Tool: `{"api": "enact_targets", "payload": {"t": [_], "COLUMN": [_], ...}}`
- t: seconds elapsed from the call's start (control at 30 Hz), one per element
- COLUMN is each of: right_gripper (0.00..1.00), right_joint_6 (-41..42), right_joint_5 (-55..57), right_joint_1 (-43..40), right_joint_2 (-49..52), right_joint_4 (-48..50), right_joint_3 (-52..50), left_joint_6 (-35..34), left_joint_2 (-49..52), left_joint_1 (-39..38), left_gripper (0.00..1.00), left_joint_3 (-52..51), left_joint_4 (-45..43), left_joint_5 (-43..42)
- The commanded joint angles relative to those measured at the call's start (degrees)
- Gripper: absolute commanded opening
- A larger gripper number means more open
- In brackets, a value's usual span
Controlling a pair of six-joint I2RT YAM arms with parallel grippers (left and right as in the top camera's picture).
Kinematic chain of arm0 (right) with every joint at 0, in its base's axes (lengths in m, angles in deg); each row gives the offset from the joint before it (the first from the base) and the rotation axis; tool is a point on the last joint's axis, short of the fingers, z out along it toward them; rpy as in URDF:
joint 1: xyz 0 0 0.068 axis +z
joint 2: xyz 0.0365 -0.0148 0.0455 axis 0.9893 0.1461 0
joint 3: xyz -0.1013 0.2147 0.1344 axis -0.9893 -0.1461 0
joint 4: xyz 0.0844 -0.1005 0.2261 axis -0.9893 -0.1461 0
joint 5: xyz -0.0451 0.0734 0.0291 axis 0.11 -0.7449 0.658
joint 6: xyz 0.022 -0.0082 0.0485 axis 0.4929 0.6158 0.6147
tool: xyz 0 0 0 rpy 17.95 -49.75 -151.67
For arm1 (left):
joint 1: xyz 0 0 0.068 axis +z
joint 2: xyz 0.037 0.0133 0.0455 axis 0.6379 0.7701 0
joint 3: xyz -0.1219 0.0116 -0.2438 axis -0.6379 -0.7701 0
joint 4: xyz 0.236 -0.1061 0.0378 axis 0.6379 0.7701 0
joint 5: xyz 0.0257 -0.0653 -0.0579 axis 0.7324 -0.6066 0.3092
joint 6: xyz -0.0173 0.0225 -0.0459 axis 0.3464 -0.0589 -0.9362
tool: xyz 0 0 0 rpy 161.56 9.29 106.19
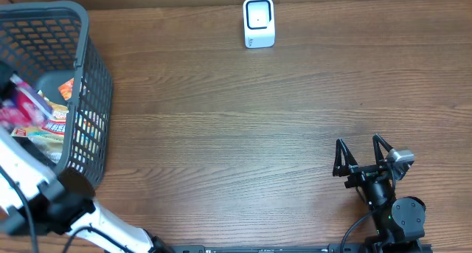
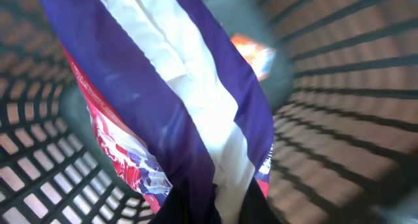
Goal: Scan the item barcode
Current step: 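Lift the purple-red box out and place it on the table center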
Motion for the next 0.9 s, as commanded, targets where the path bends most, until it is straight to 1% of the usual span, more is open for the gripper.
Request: {"api": "enact_targets", "payload": {"t": [0.0, 0.13, 0.2, 0.3, 0.4, 0.47, 0.53, 0.6, 0.67, 0.77, 0.87], "right_gripper": [1.0, 1.0, 1.0, 1.0, 1.0, 1.0, 1.0, 1.0, 1.0, 1.0, 1.0], "right_joint_6": [-0.04, -0.04, -0.04, -0.04, -0.04, -0.04, -0.04, -0.04, -0.04, -0.04, -0.04], "right_joint_5": [0.42, 0.42, 0.42, 0.42, 0.42, 0.42, 0.42, 0.42, 0.42, 0.42, 0.42], "right_joint_1": [0.13, 0.13, 0.13, 0.13, 0.13, 0.13, 0.13, 0.13, 0.13, 0.13, 0.13], "right_joint_2": [-0.42, -0.42, -0.42, -0.42, -0.42, -0.42, -0.42, -0.42, -0.42, -0.42, -0.42], "right_joint_4": [0.42, 0.42, 0.42, 0.42, 0.42, 0.42, 0.42, 0.42, 0.42, 0.42, 0.42], "right_joint_3": [-0.61, -0.61, -0.61, -0.61, -0.61, -0.61, -0.61, -0.61, -0.61, -0.61, -0.61], "left_joint_6": [0.55, 0.57, 0.59, 0.59, 0.59, 1.95, 2.08, 2.05, 1.29, 0.04, -1.42], "left_joint_2": [-8.48, -16.26, -20.0, -24.59, -25.18, -24.76, -23.87, -21.68, -19.43, -14.93, -9.84], "left_joint_1": [-0.35, -2.73, -5.55, -15.26, -25.24, -32.41, -38.82, -46.38, -51.54, -57.94, -62.29], "left_gripper": [0.04, 0.04, 0.04, 0.04, 0.04, 0.04, 0.04, 0.04, 0.04, 0.04, 0.04], "left_joint_3": [6.56, 8.17, 8.17, 8.15, 7.98, 5.92, 2.67, -2.64, -7.58, -15.08, -20.55], "left_joint_4": [-0.07, -0.66, -1.49, -1.42, 0.76, 0.76, 0.76, 0.76, 0.76, 0.68, 0.37], "left_joint_5": [-5.25, -12.13, -15.17, -14.93, -14.91, -14.71, -12.26, -7.8, -4.11, 0.76, 6.1]}}
